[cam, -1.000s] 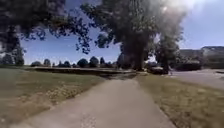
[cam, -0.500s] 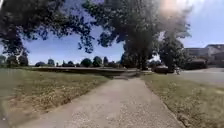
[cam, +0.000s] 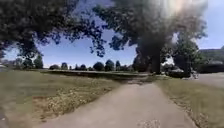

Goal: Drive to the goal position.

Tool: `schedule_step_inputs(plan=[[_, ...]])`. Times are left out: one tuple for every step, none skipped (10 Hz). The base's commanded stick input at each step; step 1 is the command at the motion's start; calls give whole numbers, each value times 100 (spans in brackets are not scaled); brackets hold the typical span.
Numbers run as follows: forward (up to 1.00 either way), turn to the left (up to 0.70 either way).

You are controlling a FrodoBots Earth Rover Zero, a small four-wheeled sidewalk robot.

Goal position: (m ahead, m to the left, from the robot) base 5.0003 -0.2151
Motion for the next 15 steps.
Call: schedule_step_inputs(plan=[[70,0],[70,0],[70,0],[70,0],[70,0],[70,0],[70,0],[70,0],[70,0],[70,0],[70,0],[70,0],[70,0],[70,0],[70,0]])
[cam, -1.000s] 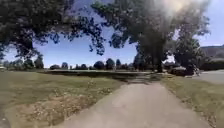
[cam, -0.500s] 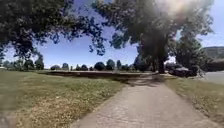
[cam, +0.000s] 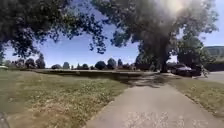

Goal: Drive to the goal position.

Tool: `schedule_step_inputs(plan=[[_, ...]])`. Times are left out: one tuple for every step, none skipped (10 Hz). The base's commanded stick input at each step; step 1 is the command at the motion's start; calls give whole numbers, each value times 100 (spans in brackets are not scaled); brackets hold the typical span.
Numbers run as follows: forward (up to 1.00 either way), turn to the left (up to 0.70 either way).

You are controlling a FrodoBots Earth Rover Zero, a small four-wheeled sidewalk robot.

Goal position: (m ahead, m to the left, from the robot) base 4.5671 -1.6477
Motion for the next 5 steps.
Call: schedule_step_inputs(plan=[[66,-11],[37,-42],[0,-70],[0,-70],[0,-70]])
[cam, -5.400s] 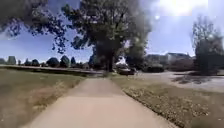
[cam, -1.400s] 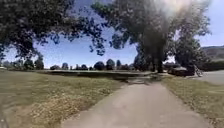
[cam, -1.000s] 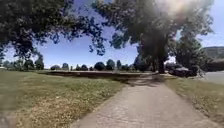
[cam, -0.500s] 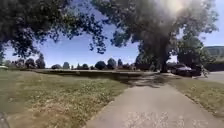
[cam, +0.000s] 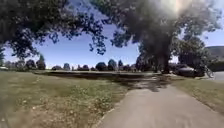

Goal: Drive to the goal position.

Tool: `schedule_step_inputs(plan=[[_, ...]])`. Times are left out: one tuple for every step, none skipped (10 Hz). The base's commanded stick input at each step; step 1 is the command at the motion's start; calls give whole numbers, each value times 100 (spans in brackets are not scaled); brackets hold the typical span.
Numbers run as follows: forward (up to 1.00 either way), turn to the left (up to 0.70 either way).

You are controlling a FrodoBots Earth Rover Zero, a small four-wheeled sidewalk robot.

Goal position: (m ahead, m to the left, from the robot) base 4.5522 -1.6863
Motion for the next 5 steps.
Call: schedule_step_inputs(plan=[[0,-70],[0,-70],[0,-70],[0,-61],[0,-23]])
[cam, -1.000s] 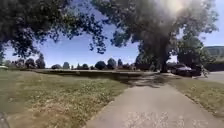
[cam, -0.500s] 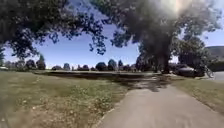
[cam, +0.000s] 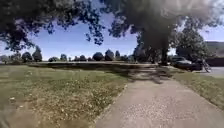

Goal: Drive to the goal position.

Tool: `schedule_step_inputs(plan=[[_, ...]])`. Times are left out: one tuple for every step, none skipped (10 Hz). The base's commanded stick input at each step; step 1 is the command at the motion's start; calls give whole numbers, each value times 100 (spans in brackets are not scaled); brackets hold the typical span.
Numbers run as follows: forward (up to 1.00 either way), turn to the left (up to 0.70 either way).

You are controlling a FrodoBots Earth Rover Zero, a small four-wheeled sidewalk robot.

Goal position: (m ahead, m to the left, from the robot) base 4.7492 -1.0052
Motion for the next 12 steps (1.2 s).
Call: schedule_step_inputs(plan=[[0,-8],[0,0],[0,0],[0,0],[0,0],[0,0],[0,0],[0,0],[0,0],[0,0],[22,0],[66,21]])
